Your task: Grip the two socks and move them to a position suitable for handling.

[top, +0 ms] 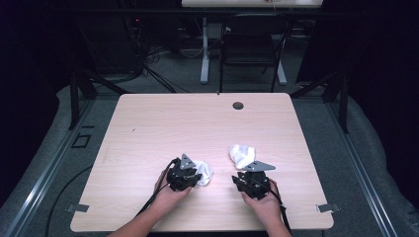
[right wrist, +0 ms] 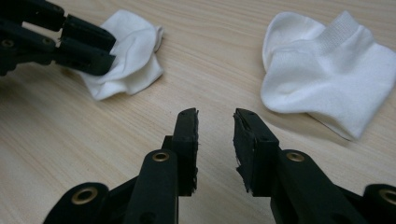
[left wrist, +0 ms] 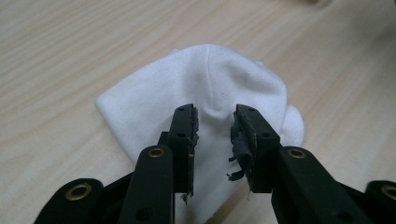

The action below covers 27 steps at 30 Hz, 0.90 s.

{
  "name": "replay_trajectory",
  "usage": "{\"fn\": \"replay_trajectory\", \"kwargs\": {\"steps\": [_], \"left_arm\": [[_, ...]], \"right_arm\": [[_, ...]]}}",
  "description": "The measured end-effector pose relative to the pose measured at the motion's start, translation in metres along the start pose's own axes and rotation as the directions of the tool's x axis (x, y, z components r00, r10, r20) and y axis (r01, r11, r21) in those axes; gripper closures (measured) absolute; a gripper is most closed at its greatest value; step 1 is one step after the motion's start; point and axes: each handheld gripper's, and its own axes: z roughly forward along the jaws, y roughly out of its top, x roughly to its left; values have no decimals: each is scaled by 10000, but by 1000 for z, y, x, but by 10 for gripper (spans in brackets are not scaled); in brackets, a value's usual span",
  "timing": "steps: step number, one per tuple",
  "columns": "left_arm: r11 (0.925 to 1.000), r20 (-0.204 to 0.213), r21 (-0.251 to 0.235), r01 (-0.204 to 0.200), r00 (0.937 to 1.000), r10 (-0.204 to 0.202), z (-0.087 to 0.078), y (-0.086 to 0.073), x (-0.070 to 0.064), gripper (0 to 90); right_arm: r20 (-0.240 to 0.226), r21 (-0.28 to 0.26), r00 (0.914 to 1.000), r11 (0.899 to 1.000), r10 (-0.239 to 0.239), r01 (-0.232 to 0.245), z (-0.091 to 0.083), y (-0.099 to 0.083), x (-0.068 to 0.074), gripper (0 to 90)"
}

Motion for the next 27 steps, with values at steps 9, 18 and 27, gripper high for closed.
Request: {"fn": "replay_trajectory", "kwargs": {"steps": [9,18,27], "left_arm": [[9990,339,-444,97,9994,-82,-7,17,-9,666],[9995,425,158,262,9987,-269,9,17,-9,861],[9938,797,-994,504,9959,-426,-26,22,-6,868]], "right_arm": [[31,-185,9998,9997,176,-175,-1,1,-2,697],[-84,-266,9998,9995,185,-187,-2,2,-3,708],[-659,-65,9966,9987,-501,498,9,9,20,821]]}}
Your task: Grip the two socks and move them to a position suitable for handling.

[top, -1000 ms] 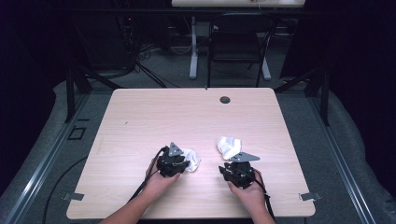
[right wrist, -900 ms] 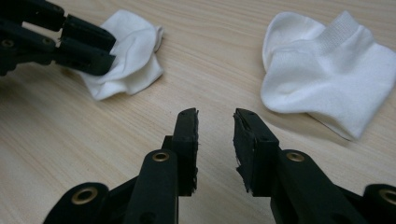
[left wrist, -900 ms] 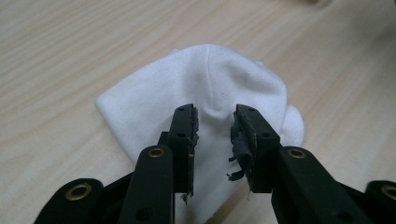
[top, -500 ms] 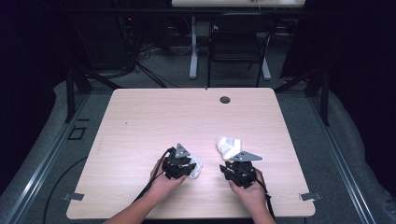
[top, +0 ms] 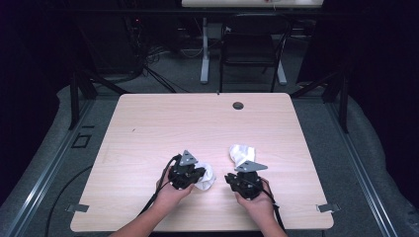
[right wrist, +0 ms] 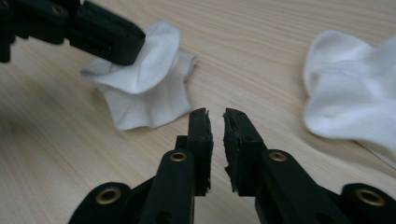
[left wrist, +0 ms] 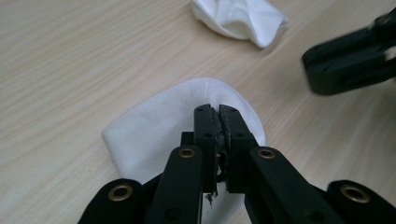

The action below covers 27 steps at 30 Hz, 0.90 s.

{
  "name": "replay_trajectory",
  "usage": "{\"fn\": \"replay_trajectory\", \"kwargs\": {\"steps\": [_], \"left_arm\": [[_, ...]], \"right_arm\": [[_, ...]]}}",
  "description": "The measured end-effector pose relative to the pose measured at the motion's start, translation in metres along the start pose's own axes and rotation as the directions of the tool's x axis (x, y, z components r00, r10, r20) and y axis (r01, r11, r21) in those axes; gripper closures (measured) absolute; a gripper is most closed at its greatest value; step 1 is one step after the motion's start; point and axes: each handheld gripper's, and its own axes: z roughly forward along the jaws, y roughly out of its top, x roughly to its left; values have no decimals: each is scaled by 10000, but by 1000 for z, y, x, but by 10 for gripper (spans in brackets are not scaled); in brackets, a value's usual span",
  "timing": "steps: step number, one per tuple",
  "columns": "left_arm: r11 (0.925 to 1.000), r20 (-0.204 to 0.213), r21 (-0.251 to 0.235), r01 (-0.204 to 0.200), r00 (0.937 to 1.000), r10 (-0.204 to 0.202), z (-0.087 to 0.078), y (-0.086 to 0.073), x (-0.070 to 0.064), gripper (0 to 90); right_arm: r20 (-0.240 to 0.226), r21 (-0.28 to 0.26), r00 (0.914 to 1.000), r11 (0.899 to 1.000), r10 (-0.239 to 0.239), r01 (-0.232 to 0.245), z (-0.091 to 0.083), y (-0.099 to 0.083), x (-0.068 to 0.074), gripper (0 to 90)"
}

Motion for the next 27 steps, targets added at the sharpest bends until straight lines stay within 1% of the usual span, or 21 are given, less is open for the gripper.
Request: {"fn": "replay_trajectory", "kwargs": {"steps": [2,3,6,7,8,10,12,15,16,19,20,22,23,24,27], "left_arm": [[9996,60,-249,89,9999,-87,-8,1,3,868],[9996,79,-260,102,9999,-100,-12,1,6,867],[9989,93,-395,256,9996,-253,-19,-1,12,866],[9988,131,-389,282,9995,-277,-20,-2,14,866],[9985,141,-398,371,9992,-366,-20,-3,16,866],[9980,246,-404,478,9986,-468,-21,-4,19,865],[9979,211,-416,504,9985,-495,-19,-5,19,865],[9980,189,-444,460,9988,-452,-19,-6,19,865],[9981,237,-421,460,9987,-450,-18,-6,19,865],[9982,110,-408,439,9990,-434,-19,-9,19,864],[9982,158,-394,448,9989,-442,-19,-10,20,864],[9986,42,-352,390,9992,-388,-21,-12,22,863],[9984,0,-337,445,9990,-446,-22,-13,23,862],[9985,-29,-351,424,9991,-426,-23,-13,24,860],[9982,-70,-364,467,9989,-470,-28,-16,26,858]], "right_arm": [[-251,196,9995,9996,-204,209,10,6,7,855],[-338,160,9992,9996,-226,231,16,9,11,875],[-545,241,9979,9990,-361,374,30,17,18,888],[-550,263,9971,9982,-533,548,37,18,21,888],[-563,310,9967,9977,-579,597,42,19,22,888],[-730,531,9957,9967,-574,614,50,18,24,886],[-659,592,9956,9957,-672,711,55,16,24,870],[-687,581,9957,9961,-627,667,59,16,23,864],[-746,692,9955,9956,-584,636,59,16,23,870],[-772,712,9948,9949,-663,718,59,14,23,886],[-750,730,9948,9945,-695,750,59,14,23,889],[-736,775,9944,9937,-753,810,58,14,23,890],[-768,728,9938,9936,-804,860,58,13,22,890],[-746,771,9945,9939,-734,791,57,13,23,891],[-762,818,9938,9928,-811,873,55,12,22,896]]}}
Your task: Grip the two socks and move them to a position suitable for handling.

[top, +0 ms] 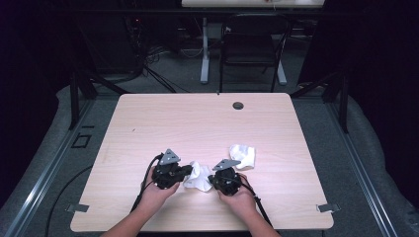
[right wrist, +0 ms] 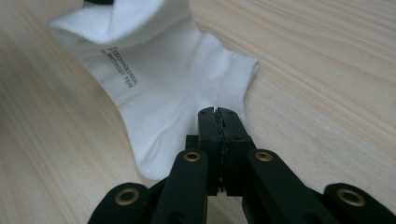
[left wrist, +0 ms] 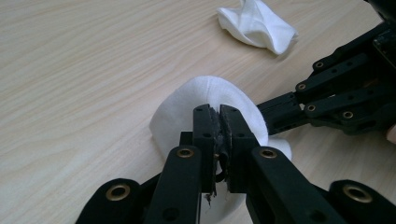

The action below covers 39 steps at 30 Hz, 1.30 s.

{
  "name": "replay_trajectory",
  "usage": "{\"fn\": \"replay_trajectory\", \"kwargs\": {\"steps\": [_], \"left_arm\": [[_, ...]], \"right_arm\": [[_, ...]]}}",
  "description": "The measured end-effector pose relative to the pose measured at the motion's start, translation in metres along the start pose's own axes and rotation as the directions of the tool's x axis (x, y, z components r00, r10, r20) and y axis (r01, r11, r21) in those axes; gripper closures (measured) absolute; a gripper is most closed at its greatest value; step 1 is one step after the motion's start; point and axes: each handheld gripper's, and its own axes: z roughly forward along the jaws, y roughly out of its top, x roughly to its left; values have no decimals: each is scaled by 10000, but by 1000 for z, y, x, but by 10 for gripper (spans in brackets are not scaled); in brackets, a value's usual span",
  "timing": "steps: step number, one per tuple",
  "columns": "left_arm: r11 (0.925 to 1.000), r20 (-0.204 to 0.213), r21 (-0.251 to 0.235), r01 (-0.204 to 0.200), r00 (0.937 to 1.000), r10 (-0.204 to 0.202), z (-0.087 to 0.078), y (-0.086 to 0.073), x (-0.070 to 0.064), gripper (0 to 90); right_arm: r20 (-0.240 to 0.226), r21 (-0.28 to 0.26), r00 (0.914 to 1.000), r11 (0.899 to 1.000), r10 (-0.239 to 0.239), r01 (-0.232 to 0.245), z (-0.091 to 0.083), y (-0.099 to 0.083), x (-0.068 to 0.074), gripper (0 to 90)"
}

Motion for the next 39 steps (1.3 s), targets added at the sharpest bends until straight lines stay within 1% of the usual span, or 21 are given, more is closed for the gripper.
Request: {"fn": "replay_trajectory", "kwargs": {"steps": [2,8,9,10,12,13,14,16,17,18,20,22,24,28,31,33,34,35,37,38,39], "left_arm": [[10000,-66,34,-26,10000,26,-3,-3,2,856],[9998,-272,130,116,9996,-112,-13,-13,11,845],[9995,-355,187,258,9991,-252,-17,-17,15,838],[9995,-387,194,231,9990,-224,-19,-18,17,830],[9992,-488,189,357,9982,-348,-23,-21,20,820],[9988,-542,125,469,9975,-462,-25,-22,22,806],[9991,-601,69,415,9973,-411,-27,-22,25,796],[9982,-784,-135,576,9952,-585,-33,-23,29,784],[9967,-782,-336,742,9940,-766,-37,-22,32,779],[9959,-787,-461,781,9936,-816,-40,-21,34,766],[9949,-970,-712,711,9922,-778,-45,-20,37,748],[9944,-872,-780,715,9931,-782,-44,-20,39,730],[9966,-911,-479,667,9933,-708,-38,-22,40,716],[9990,-849,288,328,9959,-303,-21,-28,39,698],[9968,-856,783,153,9963,-86,-10,-33,38,690],[9950,-1015,1000,-19,9948,121,-5,-34,38,678],[9934,-1048,1146,-16,9944,137,-3,-35,38,675],[9929,-1035,1191,19,9946,105,-1,-35,38,673],[9912,-1092,1323,-47,9938,193,1,-36,38,663],[9893,-1170,1451,-144,9926,316,3,-38,39,663],[9886,-1149,1496,-135,9929,309,5,-39,39,662]], "right_arm": [[-60,122,10000,9999,23,-22,-2,0,-1,897],[-125,169,9999,9999,36,-34,-4,-2,-1,899],[-123,189,9999,9998,8,-6,-5,-2,-1,900],[-134,226,9999,9997,-12,15,-5,-2,-1,900],[-127,240,9999,9997,-35,38,-5,-3,-1,900],[-129,180,9999,9998,2,1,-5,-3,-1,900],[-135,181,9999,9998,-2,5,-5,-3,-1,900],[-161,235,9999,9997,-19,23,-6,-3,-1,900],[-152,219,9999,9998,-2,5,-6,-3,-1,900],[-152,215,9999,9998,9,-6,-6,-3,-1,900],[-153,246,9999,9997,-75,79,-6,-3,-1,900],[-137,255,9999,9996,-76,80,-6,-3,-1,900],[-170,276,9998,9996,-108,113,-6,-3,-1,899],[-198,345,9998,9994,-74,80,-7,-3,-2,899],[-218,358,9997,9993,-126,134,-8,-3,-3,898],[-209,369,9997,9992,-121,128,-8,-3,-4,898],[-221,404,9997,9991,-98,107,-9,-3,-4,898],[-221,413,9997,9991,-121,130,-9,-4,-4,899],[-217,441,9996,9988,-179,188,-9,-4,-4,898],[-211,438,9996,9989,-162,171,-9,-4,-4,898],[-201,432,9997,9989,-166,175,-10,-4,-4,899]]}}
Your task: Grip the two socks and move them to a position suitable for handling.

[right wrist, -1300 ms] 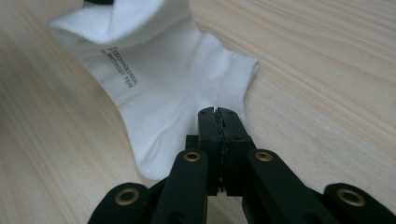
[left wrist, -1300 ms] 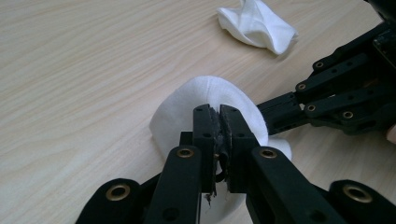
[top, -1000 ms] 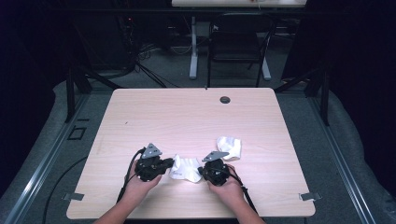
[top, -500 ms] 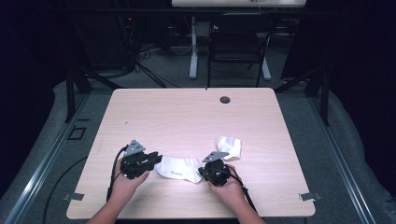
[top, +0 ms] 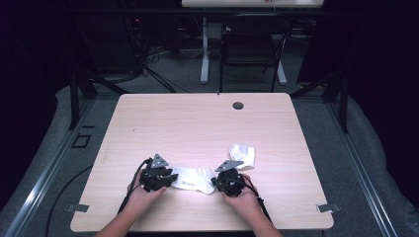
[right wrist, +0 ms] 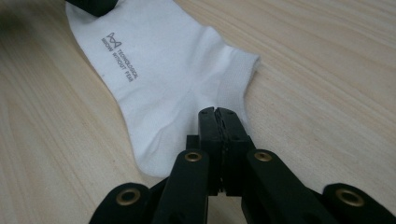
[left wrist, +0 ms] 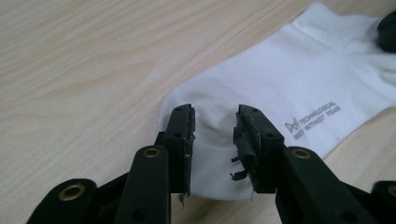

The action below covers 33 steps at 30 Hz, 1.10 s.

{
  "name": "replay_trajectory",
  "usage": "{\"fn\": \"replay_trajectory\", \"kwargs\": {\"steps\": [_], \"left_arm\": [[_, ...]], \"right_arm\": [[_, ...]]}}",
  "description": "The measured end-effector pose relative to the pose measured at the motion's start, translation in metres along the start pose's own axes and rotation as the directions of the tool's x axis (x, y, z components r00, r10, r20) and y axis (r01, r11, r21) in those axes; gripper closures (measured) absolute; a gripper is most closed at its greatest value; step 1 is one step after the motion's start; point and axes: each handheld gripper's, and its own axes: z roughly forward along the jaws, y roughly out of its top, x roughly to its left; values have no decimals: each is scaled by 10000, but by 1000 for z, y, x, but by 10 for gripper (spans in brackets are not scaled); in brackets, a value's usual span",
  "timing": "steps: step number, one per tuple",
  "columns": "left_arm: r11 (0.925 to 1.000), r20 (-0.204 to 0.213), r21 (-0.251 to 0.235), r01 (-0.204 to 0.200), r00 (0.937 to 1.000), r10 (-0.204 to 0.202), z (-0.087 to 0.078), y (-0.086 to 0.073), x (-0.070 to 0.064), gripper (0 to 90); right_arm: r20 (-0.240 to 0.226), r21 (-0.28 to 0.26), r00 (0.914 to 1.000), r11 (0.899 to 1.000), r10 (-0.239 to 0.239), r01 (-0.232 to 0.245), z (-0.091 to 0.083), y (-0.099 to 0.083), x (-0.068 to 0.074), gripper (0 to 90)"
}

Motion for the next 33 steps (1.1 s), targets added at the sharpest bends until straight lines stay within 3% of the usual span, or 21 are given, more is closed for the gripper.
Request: {"fn": "replay_trajectory", "kwargs": {"steps": [5,11,14,23,33], "left_arm": [[9998,21,-102,-151,9999,151,-1,-3,0,670],[9998,249,21,196,9995,-196,-3,-2,-1,839],[9998,440,54,174,9989,-177,-6,-3,-5,855],[9997,894,197,135,9959,-152,-12,-7,-16,853],[9994,1130,334,-115,9936,77,-19,-14,-26,832]], "right_arm": [[28,-12,10000,10000,-29,29,-1,-1,-1,900],[78,-32,10000,10000,-44,44,-1,-1,-1,900],[114,76,9999,9999,-110,109,-2,-1,-1,900],[115,332,9999,9994,-4,0,-10,-6,-4,900],[-74,916,9999,9957,-149,155,-18,-8,4,900]]}}
